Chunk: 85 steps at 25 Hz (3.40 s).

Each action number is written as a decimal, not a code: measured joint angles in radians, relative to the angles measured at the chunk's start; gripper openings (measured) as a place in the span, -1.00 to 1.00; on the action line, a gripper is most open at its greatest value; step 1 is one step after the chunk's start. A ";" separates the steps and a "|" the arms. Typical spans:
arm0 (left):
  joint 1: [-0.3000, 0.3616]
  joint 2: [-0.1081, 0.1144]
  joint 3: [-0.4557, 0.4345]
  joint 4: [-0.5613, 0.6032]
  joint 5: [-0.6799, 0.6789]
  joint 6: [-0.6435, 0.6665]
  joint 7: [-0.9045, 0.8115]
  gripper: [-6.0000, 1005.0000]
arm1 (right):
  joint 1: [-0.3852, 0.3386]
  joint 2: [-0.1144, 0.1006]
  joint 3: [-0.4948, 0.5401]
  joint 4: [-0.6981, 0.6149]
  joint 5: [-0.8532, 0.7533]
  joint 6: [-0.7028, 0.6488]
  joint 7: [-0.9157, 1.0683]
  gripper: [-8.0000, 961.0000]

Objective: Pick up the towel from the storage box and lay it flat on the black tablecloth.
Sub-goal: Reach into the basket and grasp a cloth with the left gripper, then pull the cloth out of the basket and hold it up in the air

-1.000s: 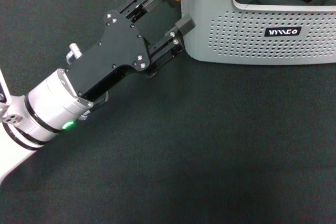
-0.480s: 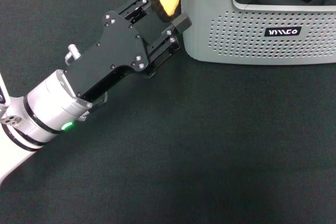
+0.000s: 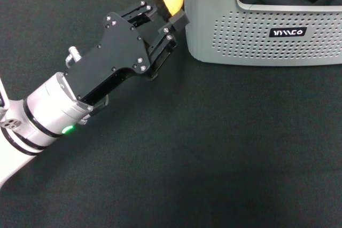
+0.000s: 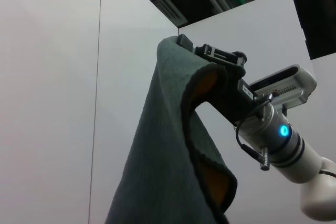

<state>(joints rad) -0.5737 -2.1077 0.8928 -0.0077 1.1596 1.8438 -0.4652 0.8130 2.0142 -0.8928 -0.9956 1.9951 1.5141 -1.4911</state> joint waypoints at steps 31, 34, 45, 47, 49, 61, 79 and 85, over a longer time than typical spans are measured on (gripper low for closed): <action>0.097 0.009 0.002 0.146 -0.145 0.174 -0.153 -0.93 | -0.064 0.000 -0.015 0.052 0.000 0.048 0.006 -0.98; 0.132 0.007 0.008 0.246 -0.212 0.194 -0.261 -0.94 | -0.086 0.001 -0.016 0.085 0.004 0.061 0.007 -0.98; 0.155 0.012 0.076 0.446 -0.363 0.195 -0.508 -0.94 | -0.105 0.000 -0.048 0.283 -0.004 0.107 -0.034 -0.95; 0.156 0.013 0.110 0.465 -0.401 0.195 -0.520 -0.94 | -0.106 0.001 -0.075 0.300 -0.004 0.107 -0.035 -0.94; 0.156 0.013 0.129 0.487 -0.428 0.195 -0.541 -0.94 | -0.103 0.001 -0.103 0.328 -0.004 0.102 -0.034 -0.93; 0.154 0.014 0.153 0.520 -0.460 0.194 -0.583 -0.94 | -0.095 0.001 -0.178 0.392 -0.092 0.081 -0.005 -0.66; 0.157 0.014 0.166 0.523 -0.512 0.194 -0.622 -0.94 | -0.110 -0.001 -0.287 0.428 -0.181 0.109 0.016 -0.09; 0.156 0.014 0.166 0.523 -0.522 0.194 -0.620 -0.94 | -0.101 0.003 -0.288 0.418 -0.311 0.107 -0.004 -0.09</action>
<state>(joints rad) -0.4173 -2.0939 1.0584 0.5148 0.6375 2.0379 -1.0848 0.7117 2.0176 -1.1807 -0.5776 1.6837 1.6216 -1.4951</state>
